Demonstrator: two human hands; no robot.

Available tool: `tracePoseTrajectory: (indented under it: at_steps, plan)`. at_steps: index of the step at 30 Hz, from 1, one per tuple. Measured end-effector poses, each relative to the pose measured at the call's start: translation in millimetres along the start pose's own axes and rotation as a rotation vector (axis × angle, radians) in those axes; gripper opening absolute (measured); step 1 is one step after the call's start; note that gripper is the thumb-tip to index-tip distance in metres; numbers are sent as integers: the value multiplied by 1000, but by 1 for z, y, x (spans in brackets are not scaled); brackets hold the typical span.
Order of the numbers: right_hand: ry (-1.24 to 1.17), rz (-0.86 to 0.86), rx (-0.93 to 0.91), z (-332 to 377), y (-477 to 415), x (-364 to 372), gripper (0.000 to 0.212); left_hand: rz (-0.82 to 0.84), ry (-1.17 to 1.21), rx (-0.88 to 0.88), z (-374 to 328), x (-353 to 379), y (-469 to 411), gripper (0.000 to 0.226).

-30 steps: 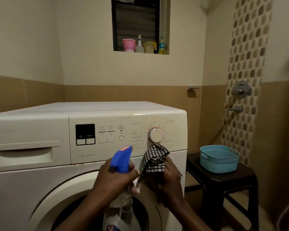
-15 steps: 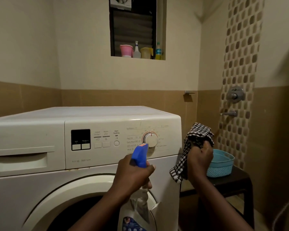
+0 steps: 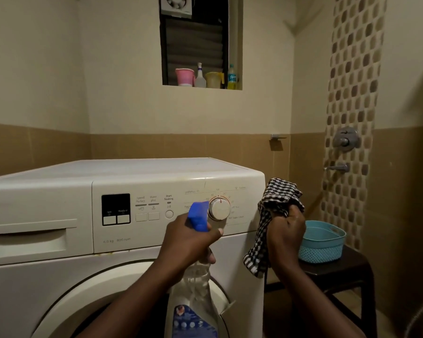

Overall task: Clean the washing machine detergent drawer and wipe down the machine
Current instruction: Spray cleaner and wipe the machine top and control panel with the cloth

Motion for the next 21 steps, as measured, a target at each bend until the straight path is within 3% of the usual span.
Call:
tracePoseTrajectory:
  at_steps: [4,7,13,16,19,21]
  plan:
    - [-36,32,-14,11,1,2,26,6,-16,-59,10,-3,3,25]
    - [-44,70,-45,18,-1,8,6,55,-2,-85,15,-4,10,29]
    - [-4,219,-95,25,2,27,18,56,24,-98,14,-1,14,30]
    - [103,311,-204,25,0,42,18,53,33,-72,14,-8,16,28]
    - [309,357,-357,17,7,54,40,0,68,-45,18,-17,20,28]
    - [434,369,-484,8,18,62,42,-30,90,-39,21,-23,21,29]
Point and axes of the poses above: each hand's wrist, its own y-axis away from the middle knuckle, its own x-axis out of the palm, z = x × y, the point moved 1 cm from there along -y, towards the middle knuckle, and after that the axes turned 11 degrees about x, right-handed, at the moved point
